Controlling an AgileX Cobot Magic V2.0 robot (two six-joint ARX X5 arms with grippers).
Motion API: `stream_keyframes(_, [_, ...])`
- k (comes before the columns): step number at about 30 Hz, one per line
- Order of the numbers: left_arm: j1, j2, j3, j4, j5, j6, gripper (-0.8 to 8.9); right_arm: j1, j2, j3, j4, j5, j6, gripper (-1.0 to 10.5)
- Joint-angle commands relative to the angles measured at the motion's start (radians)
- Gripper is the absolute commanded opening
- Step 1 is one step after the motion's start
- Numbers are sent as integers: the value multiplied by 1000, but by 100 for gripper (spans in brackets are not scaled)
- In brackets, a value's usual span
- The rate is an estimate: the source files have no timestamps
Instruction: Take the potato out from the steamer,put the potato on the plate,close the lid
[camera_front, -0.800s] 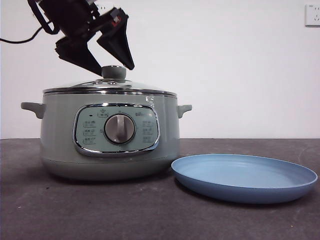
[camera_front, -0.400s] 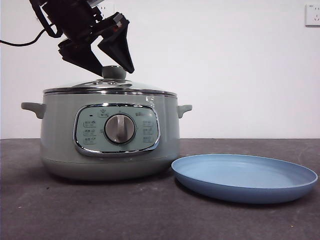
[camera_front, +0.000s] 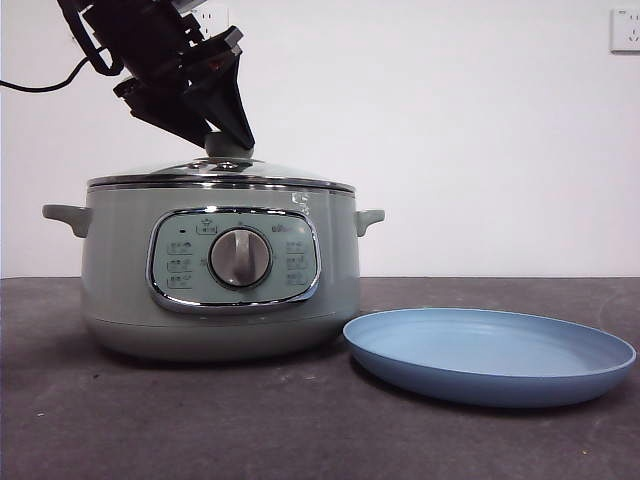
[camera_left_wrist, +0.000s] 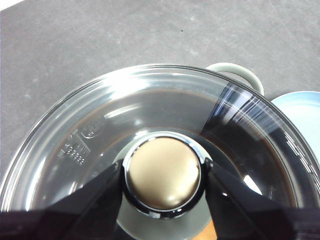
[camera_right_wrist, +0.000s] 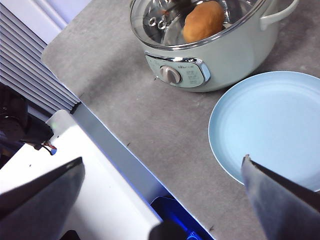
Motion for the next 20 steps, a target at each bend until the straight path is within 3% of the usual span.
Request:
stream_keyframes(1, [-9, 4, 5, -2, 13, 0, -9, 2, 0, 0, 5, -2, 6, 599])
stream_keyframes(8, [-6, -19, 6, 13, 16, -48, -8, 2, 0, 0, 12, -2, 13, 598])
stream_keyframes(20, [13, -206, 7, -26, 9, -75, -8, 5, 56, 1, 179, -2, 130, 598])
